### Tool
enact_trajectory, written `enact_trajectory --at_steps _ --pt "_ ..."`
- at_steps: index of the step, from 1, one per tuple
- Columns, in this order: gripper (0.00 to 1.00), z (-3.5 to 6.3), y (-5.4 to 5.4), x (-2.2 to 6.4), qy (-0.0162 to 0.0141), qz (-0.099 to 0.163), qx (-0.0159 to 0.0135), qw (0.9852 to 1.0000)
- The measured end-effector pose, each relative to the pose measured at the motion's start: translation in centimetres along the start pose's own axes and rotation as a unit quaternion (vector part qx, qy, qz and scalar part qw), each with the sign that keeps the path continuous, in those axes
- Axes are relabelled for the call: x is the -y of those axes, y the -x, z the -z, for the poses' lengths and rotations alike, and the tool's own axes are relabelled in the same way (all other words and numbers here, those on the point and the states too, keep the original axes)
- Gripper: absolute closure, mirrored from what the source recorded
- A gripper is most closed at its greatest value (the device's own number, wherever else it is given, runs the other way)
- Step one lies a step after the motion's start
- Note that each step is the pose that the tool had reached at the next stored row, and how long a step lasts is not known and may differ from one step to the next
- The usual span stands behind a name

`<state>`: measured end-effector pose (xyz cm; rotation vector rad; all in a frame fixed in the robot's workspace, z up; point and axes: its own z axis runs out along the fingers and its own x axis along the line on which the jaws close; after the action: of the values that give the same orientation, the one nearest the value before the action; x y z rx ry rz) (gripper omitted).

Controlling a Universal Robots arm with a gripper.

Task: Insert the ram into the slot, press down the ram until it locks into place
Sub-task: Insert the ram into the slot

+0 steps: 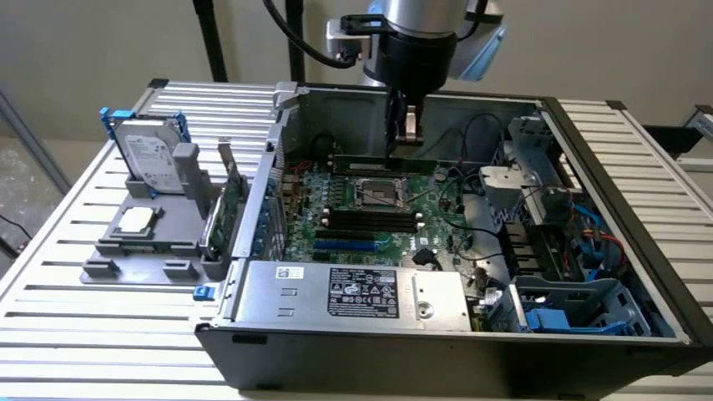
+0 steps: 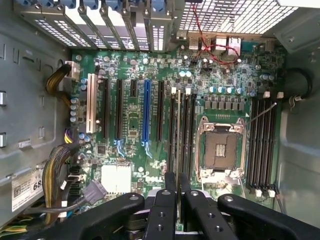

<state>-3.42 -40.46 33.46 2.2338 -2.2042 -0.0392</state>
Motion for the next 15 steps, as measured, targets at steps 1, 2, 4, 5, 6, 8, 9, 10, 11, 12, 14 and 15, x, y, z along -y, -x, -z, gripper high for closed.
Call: enact_trajectory --at_steps 1,2,4,5,6,8,9,10,11,12,14,15 --pt "0.87 -0.18 0.0 -0.07 -0.001 -0.002 0.0 1.0" --pt "0.87 -0.36 0.0 -0.13 -0.002 -0.004 0.0001 1.0" --pt "0.87 -0.72 0.0 -0.18 -0.0041 -0.007 0.0 1.0" --pt "0.87 -0.9 0.0 -0.21 -0.005 -0.008 -0.0001 1.0" --pt "0.87 -1.08 0.0 -0.24 -0.0058 -0.009 -0.0001 0.9999" --pt "0.87 -1.45 0.0 -0.31 -0.0073 -0.011 -0.0003 0.9999" --pt "0.87 -1.63 0.0 -0.35 -0.0078 -0.012 -0.0004 0.9999" --pt "0.87 -1.81 0.0 -0.38 -0.0082 -0.013 -0.0006 0.9999" --pt "0.87 -1.99 0.0 -0.41 -0.0083 -0.013 -0.0008 0.9999" --pt "0.87 -2.18 0.0 -0.44 -0.0085 -0.014 -0.0009 0.9999" --pt "0.87 -2.54 0.0 -0.48 -0.0085 -0.015 -0.0014 0.9998" --pt "0.87 -2.72 0.0 -0.5 -0.0085 -0.016 -0.0016 0.9998"
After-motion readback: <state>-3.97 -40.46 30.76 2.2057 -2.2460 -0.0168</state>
